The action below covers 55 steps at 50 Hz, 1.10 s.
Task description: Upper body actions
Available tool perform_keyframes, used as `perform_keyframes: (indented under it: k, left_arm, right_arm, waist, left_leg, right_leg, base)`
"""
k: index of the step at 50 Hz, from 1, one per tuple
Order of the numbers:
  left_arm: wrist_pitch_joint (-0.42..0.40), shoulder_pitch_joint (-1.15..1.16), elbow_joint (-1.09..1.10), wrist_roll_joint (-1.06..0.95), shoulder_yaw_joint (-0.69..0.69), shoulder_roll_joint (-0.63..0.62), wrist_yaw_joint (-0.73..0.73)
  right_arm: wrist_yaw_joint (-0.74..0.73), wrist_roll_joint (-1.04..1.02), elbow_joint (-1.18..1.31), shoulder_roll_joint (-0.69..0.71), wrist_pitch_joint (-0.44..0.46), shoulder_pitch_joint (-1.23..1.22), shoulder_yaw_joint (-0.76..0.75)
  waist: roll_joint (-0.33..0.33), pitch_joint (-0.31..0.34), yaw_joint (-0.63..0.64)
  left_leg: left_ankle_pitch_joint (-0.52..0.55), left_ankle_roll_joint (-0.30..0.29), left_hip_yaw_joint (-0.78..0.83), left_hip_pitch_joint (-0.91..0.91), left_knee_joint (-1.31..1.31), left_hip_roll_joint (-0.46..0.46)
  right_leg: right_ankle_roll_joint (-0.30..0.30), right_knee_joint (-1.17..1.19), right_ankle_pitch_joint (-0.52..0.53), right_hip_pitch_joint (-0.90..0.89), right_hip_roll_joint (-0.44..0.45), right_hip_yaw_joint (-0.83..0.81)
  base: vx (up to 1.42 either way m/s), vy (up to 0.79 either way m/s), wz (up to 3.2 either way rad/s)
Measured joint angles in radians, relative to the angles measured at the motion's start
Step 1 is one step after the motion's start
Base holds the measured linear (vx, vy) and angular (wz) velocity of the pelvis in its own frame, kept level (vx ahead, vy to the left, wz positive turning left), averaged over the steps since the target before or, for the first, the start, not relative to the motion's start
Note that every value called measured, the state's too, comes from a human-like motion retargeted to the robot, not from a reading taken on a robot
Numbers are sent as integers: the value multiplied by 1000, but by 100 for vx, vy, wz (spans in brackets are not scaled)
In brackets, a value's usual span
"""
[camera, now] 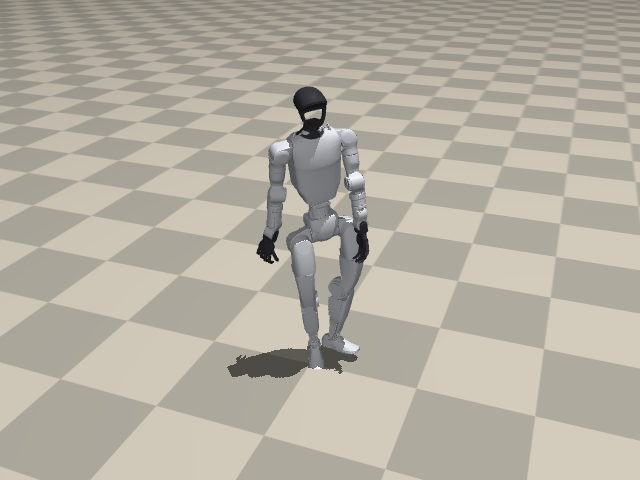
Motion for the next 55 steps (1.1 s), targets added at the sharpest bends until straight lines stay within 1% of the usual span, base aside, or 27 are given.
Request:
perform_keyframes:
  k: [2,3,5,8,11,15,17,18,20,21,22,23,25,27,28,30,31,33,37,40,42,45,47,48,50,53,55]
  left_arm:
    - [20,52,34,8,32,21,-6]
    - [24,76,42,7,41,27,-7]
    - [21,110,44,-1,54,43,-10]
    - [17,146,33,-1,72,73,-12]
    - [23,184,8,18,100,92,-25]
    - [25,233,-15,-43,128,99,-54]
    - [27,263,-30,-90,140,103,-59]
    - [23,283,-32,-100,141,107,-65]
    - [23,322,-18,-89,135,123,-68]
    - [32,344,-3,-73,123,129,-60]
    - [41,367,15,-53,111,133,-56]
    - [51,390,38,-25,100,134,-59]
    - [76,444,75,50,78,137,-100]
    - [126,504,75,151,60,130,-193]
    - [145,534,75,215,63,123,-246]
    - [169,587,75,326,58,116,-323]
    - [176,610,75,361,54,116,-336]
    - [191,651,75,420,49,123,-353]
    - [201,692,75,444,68,153,-378]
    - [193,676,75,395,98,169,-347]
    - [181,645,75,351,110,174,-306]
    - [152,614,75,314,129,176,-271]
    - [128,567,72,259,150,180,-221]
    - [118,564,65,249,156,179,-215]
    - [84,519,70,191,177,177,-165]
    - [69,489,51,145,200,177,-137]
    - [69,480,43,130,210,173,-128]
  right_arm:
    - [6,-28,-14,4,-22,-14,16]
    - [9,-40,-20,7,-33,-18,14]
    - [12,-62,-27,8,-57,-36,-3]
    - [-35,-28,-3,2,-72,-37,-10]
    - [-96,88,61,-11,-60,-10,8]
    - [-131,311,122,-7,-72,8,19]
    - [-157,394,136,3,-98,-32,43]
    - [-164,423,141,5,-109,-64,63]
    - [-152,462,130,20,-110,-145,106]
    - [-121,473,118,27,-107,-194,130]
    - [-88,484,109,35,-100,-250,151]
    - [-49,495,104,42,-86,-320,167]
    - [4,511,72,83,-46,-467,162]
    - [48,540,-24,149,-41,-608,146]
    - [87,559,-82,175,-49,-674,153]
    - [188,562,-192,198,-76,-806,153]
    - [226,543,-233,195,-101,-867,152]
    - [258,516,-300,174,-153,-977,162]
    - [144,570,-372,158,-212,-1098,192]
    - [116,633,-378,172,-231,-1132,173]
    - [158,632,-375,172,-226,-1114,158]
    - [190,601,-358,179,-215,-1047,150]
    - [194,546,-349,178,-240,-958,145]
    - [189,537,-335,180,-235,-927,147]
    - [169,490,-308,185,-253,-818,159]
    - [186,459,-258,200,-239,-677,181]
    - [195,438,-221,203,-219,-580,190]
  waist:
    - [-25,-33,52]
    - [-29,-45,66]
    - [-32,-44,77]
    - [-29,-28,32]
    - [-25,-41,-4]
    - [-26,-31,41]
    - [-39,-15,66]
    - [-54,-4,79]
    - [-66,11,100]
    - [-54,19,113]
    - [-41,26,131]
    - [-27,32,159]
    - [-1,54,244]
    - [6,94,349]
    - [-3,124,400]
    - [-25,186,487]
    - [-36,214,524]
    - [-66,260,587]
    - [-117,290,641]
    - [-118,293,645]
    - [-109,260,636]
    - [-101,176,608]
    - [-85,120,554]
    - [-88,90,543]
    - [-70,54,480]
    - [-67,12,379]
    - [-71,-18,322]
  left_leg:
    - [9,-15,37,-13,-12,-3]
    - [16,-18,43,-25,-14,3]
    - [25,-28,63,-41,-11,23]
    - [38,-43,67,-42,-10,51]
    - [48,-62,72,-48,-2,75]
    - [57,-88,88,-45,57,105]
    - [126,-95,94,-73,164,130]
    - [184,-99,99,-111,270,160]
    - [290,-77,63,-254,594,284]
    - [343,-17,8,-347,752,328]
    - [365,21,-46,-445,912,376]
    - [325,11,-96,-552,1076,430]
    - [242,9,-140,-746,1379,616]
    - [190,53,-193,-929,1575,715]
    - [166,66,-205,-1005,1635,726]
    - [121,104,-186,-1135,1690,711]
    - [104,127,-161,-1178,1683,695]
    - [65,159,-98,-1243,1654,672]
    - [9,208,-10,-1302,1622,660]
    - [18,197,14,-1262,1619,658]
    - [26,175,3,-1226,1622,661]
    - [42,133,-1,-1122,1608,667]
    - [89,85,-59,-1062,1567,642]
    - [102,73,-42,-998,1528,636]
    - [157,49,-69,-879,1413,578]
    - [203,53,-67,-669,1170,466]
    - [241,44,-82,-531,969,358]
  right_leg:
    - [13,-47,-5,-24,13,129]
    - [9,-66,8,-37,21,151]
    - [6,-108,30,-40,28,122]
    - [-2,-121,31,-35,44,119]
    - [-16,-119,21,-37,56,102]
    - [-35,-98,7,-33,66,113]
    - [-39,-79,3,-34,50,134]
    - [-39,-71,1,-34,30,146]
    - [-40,-62,-1,-39,10,166]
    - [-48,-65,3,-36,25,164]
    - [-58,-69,8,-34,44,165]
    - [-73,-73,17,-35,70,171]
    - [-106,-68,30,-32,130,205]
    - [-128,-58,46,-23,158,265]
    - [-132,-52,52,-11,149,303]
    - [-134,-32,55,10,113,367]
    - [-132,-18,53,15,88,389]
    - [-128,22,41,9,34,422]
    - [-120,88,8,-13,-35,434]
    - [-122,91,1,-2,-39,414]
    - [-124,75,3,-10,-21,391]
    - [-117,25,17,-25,2,361]
    - [-120,3,13,-29,35,302]
    - [-114,-16,19,-37,36,298]
    - [-110,-35,10,-21,49,239]
    - [-89,-66,-2,3,40,169]
    - [-74,-81,-8,13,24,137]
  base:
    - [27,-27,-85]
    - [11,-22,-28]
    - [-3,-21,-1]
    - [1,-18,38]
    - [16,-15,42]
    - [9,-20,-6]
    - [2,-16,-47]
    - [1,-15,-51]
    - [-1,-15,-33]
    - [-1,-17,-20]
    - [-2,-22,-32]
    - [-4,-26,-67]
    - [-4,-29,-122]
    - [-7,-25,-187]
    - [-8,-16,-192]
    - [-7,-10,-159]
    - [-4,-4,-120]
    - [2,0,-78]
    - [12,-2,-8]
    - [7,-8,30]
    - [0,-2,65]
    - [0,5,82]
    - [2,6,118]
    - [2,9,104]
    - [1,6,129]
    - [3,7,129]
    - [8,16,89]
